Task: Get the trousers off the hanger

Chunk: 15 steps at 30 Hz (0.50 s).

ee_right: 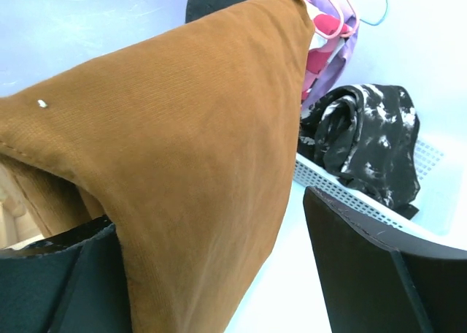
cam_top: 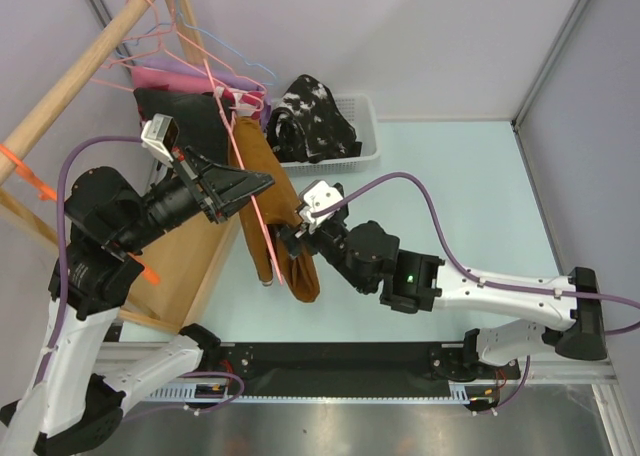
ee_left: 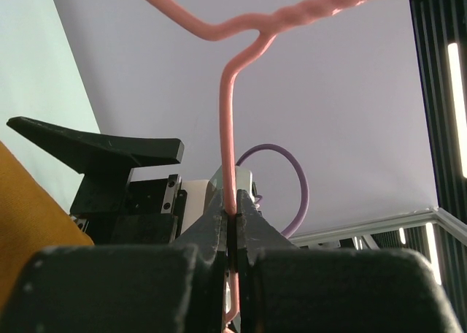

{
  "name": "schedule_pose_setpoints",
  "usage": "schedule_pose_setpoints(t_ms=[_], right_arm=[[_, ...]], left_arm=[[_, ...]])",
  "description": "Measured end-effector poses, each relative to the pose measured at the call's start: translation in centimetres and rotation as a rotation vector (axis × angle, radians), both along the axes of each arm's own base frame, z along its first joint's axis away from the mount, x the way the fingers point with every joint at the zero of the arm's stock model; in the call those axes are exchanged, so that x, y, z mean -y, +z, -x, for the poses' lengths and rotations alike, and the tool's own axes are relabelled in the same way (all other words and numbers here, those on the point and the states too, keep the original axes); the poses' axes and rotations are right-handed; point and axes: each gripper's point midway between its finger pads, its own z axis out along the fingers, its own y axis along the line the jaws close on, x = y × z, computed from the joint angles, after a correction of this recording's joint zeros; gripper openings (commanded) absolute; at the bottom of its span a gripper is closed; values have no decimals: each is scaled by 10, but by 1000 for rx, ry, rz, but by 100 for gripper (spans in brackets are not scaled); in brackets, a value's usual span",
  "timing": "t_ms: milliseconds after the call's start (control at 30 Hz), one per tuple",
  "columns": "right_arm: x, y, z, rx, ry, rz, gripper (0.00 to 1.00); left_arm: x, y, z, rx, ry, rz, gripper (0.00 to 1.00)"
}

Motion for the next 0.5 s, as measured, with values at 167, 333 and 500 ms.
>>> schedule_pose_setpoints(t_ms=[167, 333, 500], right_arm=[[10, 8, 4, -7, 20, -11, 83], [25, 15, 5, -8, 12, -27, 83], [26, 6, 5, -23, 16, -24, 83]], left_arm=[[2, 0, 1, 0, -13, 2, 0], [5, 0, -1, -5, -22, -1, 0], [7, -1, -1, -9, -30, -5, 0]])
